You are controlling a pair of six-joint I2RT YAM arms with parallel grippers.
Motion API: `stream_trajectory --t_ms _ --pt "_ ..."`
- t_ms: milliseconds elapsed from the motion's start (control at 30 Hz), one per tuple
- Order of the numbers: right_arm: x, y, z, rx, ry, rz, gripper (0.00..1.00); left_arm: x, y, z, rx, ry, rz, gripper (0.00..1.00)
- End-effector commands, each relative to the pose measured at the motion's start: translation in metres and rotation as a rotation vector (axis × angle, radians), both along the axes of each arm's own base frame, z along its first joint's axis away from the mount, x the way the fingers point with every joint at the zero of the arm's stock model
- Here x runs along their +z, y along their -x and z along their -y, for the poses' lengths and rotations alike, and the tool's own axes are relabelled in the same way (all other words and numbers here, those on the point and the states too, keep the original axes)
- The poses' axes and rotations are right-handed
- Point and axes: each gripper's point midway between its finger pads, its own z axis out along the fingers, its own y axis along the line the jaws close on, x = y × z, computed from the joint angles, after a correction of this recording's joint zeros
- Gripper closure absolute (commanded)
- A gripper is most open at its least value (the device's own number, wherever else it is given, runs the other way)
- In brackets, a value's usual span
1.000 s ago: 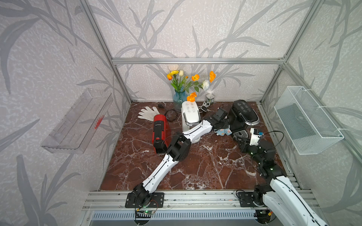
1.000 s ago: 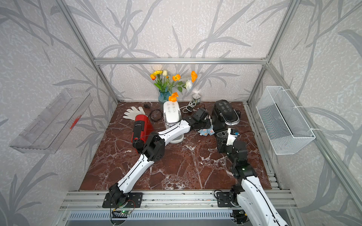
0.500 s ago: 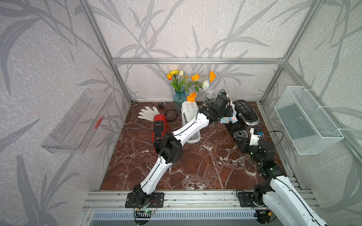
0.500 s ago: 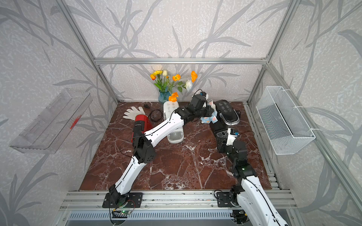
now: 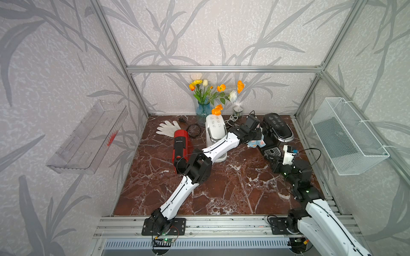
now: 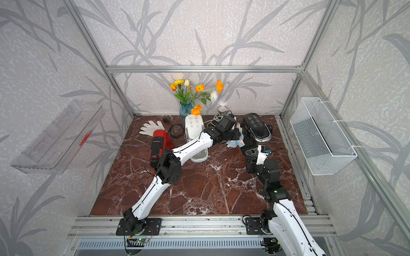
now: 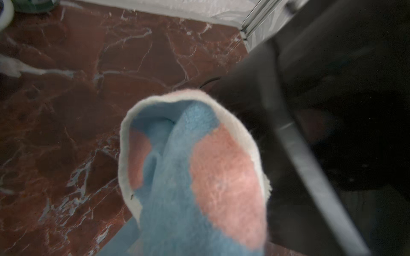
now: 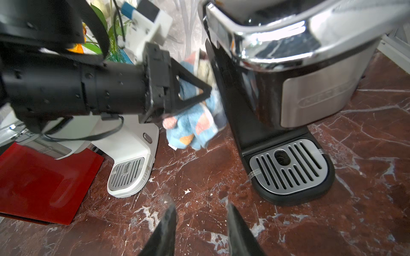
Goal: Wipe the surface of a coffee machine
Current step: Wipe the dirt from the surface of the coffee machine.
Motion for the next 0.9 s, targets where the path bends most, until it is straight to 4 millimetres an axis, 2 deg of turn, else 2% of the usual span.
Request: stream_trajectory --t_ms 0,133,200,267,467,767,867 --pt "0.001 0.000 0.001 -0.004 -0.001 0.016 0.61 -0.028 -0.003 0.001 0.011 -0.019 -0.014 1.00" --pt "0.000 0.000 0.001 -0.005 -0.001 0.015 0.61 -0.062 -0.004 -0.002 0.023 -0.035 -0.080 1.00" --pt "0.001 0.000 0.001 -0.004 -0.002 0.016 0.61 -0.065 -0.005 -0.002 0.024 -0.031 -0.092 1.00" --pt "0.001 0.000 0.001 -0.006 -0.001 0.016 0.61 -0.058 -0.005 -0.003 0.022 -0.030 -0.085 1.00" --pt "-0.001 -0.001 0.001 -0.007 0.000 0.011 0.61 -0.009 -0.004 -0.006 0.007 -0.005 -0.018 1.00" --pt "0.000 -0.001 0.001 -0.005 -0.003 0.013 0.61 0.096 0.008 -0.010 -0.026 0.086 0.126 1.00" --pt "0.000 -0.001 0.001 -0.006 -0.003 0.011 0.61 0.118 0.012 -0.011 -0.036 0.110 0.160 1.00"
